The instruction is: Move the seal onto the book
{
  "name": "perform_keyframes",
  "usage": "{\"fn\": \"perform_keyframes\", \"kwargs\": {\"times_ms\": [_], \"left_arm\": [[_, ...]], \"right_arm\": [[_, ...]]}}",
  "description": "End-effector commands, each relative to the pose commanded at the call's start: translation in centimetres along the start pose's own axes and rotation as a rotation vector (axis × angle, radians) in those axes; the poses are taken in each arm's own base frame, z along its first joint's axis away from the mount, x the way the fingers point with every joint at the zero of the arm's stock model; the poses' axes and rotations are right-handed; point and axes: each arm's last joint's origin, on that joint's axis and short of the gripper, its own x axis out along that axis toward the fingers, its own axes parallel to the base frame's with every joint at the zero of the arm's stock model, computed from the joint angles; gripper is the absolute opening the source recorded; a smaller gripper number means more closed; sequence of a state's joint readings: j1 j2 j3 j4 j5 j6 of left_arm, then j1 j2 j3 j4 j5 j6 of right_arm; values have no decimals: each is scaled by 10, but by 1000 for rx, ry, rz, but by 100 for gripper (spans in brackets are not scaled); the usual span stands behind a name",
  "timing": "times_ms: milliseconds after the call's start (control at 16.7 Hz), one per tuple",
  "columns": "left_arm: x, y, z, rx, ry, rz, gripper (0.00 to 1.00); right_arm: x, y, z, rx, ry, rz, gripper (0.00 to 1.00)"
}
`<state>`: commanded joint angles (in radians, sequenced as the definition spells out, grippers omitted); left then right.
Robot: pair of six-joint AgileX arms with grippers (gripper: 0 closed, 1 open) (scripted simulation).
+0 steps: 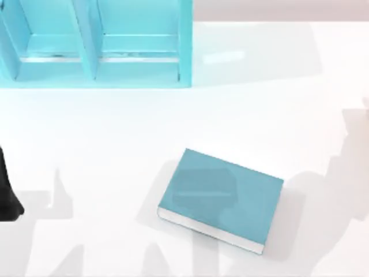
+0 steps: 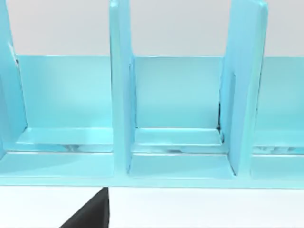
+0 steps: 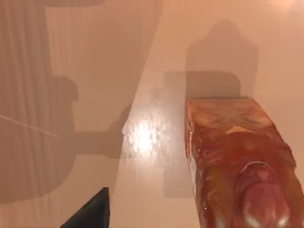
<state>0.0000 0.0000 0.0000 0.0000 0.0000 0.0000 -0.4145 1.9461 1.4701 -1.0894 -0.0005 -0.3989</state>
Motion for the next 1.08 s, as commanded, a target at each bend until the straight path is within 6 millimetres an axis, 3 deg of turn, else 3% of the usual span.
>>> {"fn": "perform_keyframes", "kwargs": {"times_ms": [360,660,1080], "left_arm": [[0,0,0,0,0,0,100],[0,0,0,0,0,0,100],[0,0,0,0,0,0,100]], "right_arm": [[53,-1,-2,1,1,-1,100],[55,-2,-3,1,1,-1,100],[55,-2,-3,1,1,-1,47]]}}
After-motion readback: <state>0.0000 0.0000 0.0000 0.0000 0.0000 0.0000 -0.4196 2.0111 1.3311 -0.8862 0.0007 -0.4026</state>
